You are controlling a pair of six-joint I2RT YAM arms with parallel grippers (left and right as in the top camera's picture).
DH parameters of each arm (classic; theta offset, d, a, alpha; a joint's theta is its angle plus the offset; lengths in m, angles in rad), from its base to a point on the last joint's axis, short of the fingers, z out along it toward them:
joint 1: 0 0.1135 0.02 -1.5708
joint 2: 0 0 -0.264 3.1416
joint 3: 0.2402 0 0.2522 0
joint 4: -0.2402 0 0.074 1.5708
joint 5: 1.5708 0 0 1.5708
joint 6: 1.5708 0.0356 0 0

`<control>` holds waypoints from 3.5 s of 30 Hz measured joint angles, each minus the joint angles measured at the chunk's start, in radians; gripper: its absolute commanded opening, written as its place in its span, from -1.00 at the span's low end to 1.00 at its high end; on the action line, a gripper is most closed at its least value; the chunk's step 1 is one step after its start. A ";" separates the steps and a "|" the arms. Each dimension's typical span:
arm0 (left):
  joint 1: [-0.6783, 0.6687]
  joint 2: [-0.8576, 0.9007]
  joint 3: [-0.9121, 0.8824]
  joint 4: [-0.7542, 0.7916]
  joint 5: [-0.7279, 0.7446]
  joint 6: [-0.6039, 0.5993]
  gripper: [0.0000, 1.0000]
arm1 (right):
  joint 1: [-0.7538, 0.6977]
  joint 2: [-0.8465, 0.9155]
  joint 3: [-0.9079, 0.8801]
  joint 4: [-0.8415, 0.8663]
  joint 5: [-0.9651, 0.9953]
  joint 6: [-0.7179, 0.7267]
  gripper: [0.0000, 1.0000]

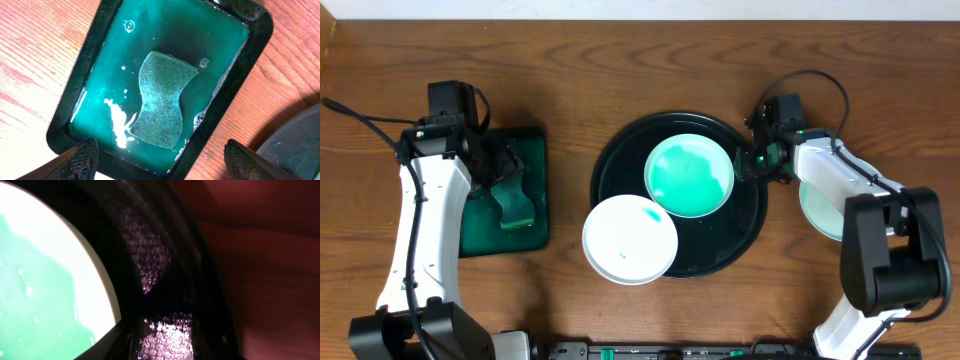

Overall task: Clean dirty plates on tray and stack at the side
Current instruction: 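Lift the cleaned plate with the right gripper and stack it on the first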

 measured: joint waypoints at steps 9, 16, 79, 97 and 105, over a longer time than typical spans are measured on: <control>0.000 0.000 0.000 0.000 0.000 0.000 0.62 | 0.044 0.008 0.013 -0.001 -0.015 -0.020 -0.31; 0.000 0.000 0.000 0.000 0.000 0.000 0.62 | 0.049 -0.055 -0.009 -0.026 -0.015 -0.024 -0.28; 0.000 0.000 0.000 0.000 0.000 0.000 0.63 | 0.787 -0.362 -0.010 0.123 1.396 -0.388 -0.98; 0.000 0.000 0.000 0.000 0.000 0.000 0.64 | 0.787 -0.362 -0.010 0.122 1.411 -0.389 -0.98; 0.000 0.000 0.000 0.000 0.000 0.000 0.63 | 0.774 -0.362 -0.010 0.118 1.381 -0.332 -0.98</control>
